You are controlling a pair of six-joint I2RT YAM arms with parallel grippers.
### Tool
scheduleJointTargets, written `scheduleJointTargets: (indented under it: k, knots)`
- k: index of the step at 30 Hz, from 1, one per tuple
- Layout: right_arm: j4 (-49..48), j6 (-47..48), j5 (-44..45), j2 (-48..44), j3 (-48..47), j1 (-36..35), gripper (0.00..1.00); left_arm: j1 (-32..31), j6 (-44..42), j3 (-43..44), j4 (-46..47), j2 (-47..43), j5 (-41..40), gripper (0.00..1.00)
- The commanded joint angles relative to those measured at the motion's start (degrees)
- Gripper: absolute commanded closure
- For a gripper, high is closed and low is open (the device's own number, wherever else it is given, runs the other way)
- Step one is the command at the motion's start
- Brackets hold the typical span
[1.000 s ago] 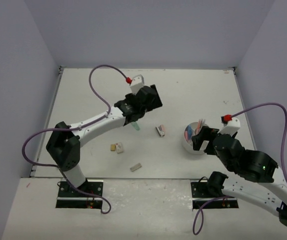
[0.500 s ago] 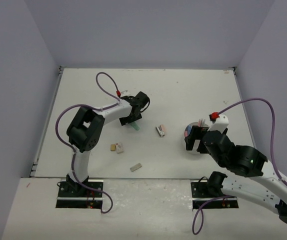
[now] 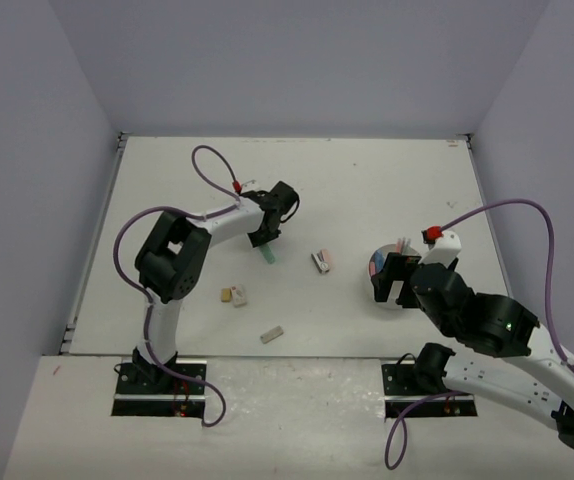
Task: Sort the stationery into containers
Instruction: Pick up the stationery from the center of the board.
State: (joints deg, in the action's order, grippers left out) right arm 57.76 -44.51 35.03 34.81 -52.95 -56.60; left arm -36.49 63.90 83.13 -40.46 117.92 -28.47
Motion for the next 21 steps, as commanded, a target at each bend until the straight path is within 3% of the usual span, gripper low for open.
scheduleJointTargets:
  k: [1, 3, 8, 14, 21]
  knots:
    - [-1.77, 0.48, 0.38, -0.43, 0.90, -0.02, 0.01, 0.46, -1.19, -2.27, 3.37, -3.25, 2.27, 0.90]
    - [-1.77, 0.48, 0.43, -0.47, 1.00, -0.09, 0.01, 0.46, -3.68, -4.16, 6.96, -5.23, 3.63, 1.00]
    - [-1.33, 0.05, 1.61, -1.31, 0.74, -0.09, 0.01, 0.19, -12.07, -15.76, 26.95, -15.60, 12.66, 1.00]
    - [-2.79, 0.19, 2.94, -5.23, 0.99, -0.09, 0.01, -3.08, -24.08, -35.54, 72.52, -30.87, 32.49, 1.00]
    - [-3.44, 0.79, 2.84, -6.63, 0.69, -0.09, 0.01, -11.94, -33.93, -35.34, 89.40, -31.49, 43.18, 1.00]
